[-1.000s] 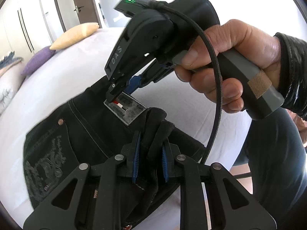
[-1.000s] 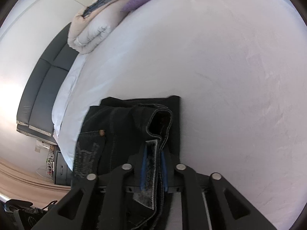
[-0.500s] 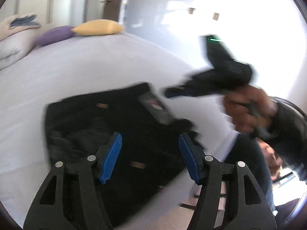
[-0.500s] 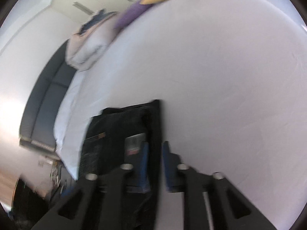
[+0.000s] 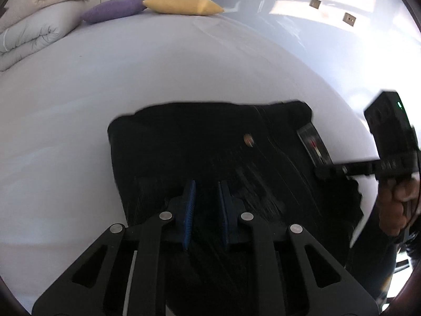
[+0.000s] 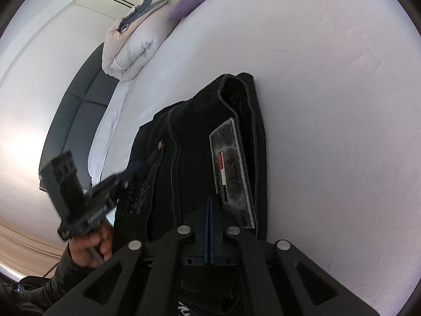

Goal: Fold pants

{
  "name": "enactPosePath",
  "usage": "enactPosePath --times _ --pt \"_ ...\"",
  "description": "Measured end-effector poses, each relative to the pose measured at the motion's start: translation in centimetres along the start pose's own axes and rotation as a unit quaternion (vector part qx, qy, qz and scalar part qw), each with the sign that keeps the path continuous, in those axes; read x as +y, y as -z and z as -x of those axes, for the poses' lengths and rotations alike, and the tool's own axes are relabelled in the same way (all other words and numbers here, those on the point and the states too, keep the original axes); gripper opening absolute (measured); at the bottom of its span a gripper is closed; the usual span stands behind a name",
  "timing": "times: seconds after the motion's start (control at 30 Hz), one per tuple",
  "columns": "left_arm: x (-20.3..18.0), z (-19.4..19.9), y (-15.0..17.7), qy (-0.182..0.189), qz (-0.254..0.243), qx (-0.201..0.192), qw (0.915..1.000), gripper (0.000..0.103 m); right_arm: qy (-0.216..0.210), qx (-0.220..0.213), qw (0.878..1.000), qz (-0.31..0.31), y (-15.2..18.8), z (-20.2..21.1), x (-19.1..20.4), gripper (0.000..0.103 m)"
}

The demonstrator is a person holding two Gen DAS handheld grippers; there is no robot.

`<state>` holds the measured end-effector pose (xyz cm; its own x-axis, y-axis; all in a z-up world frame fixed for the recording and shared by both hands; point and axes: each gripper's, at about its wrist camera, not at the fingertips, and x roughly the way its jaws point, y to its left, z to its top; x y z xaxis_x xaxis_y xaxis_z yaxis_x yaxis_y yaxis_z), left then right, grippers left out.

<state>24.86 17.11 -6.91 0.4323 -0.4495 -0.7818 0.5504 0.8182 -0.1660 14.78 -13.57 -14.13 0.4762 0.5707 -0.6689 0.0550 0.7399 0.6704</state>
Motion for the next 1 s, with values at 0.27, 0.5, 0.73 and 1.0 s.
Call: enactPosePath --times 0.27,0.5,0.73,1.0 --pt "-2.7 4.1 5.7 -0.029 -0.015 -0.002 0.9995 0.016 0.019 -0.025 0.999 0.017 3.0 1.8 1.2 0.0" --pt "-3.1 4.2 7.6 -0.036 -0.01 -0.006 0.9993 0.016 0.03 -0.052 0.998 0.023 6.5 4.0 1.9 0.0" --pt "-3.3 3.1 6.8 -0.038 -0.011 -0.007 0.9992 0.016 0.032 -0.065 0.997 0.004 8.1 4.5 0.9 0.0" --pt "-2.3 6.3 6.9 -0.013 0.024 -0.035 0.999 0.019 0.043 -0.11 0.993 0.001 6.6 7.9 1.0 0.066"
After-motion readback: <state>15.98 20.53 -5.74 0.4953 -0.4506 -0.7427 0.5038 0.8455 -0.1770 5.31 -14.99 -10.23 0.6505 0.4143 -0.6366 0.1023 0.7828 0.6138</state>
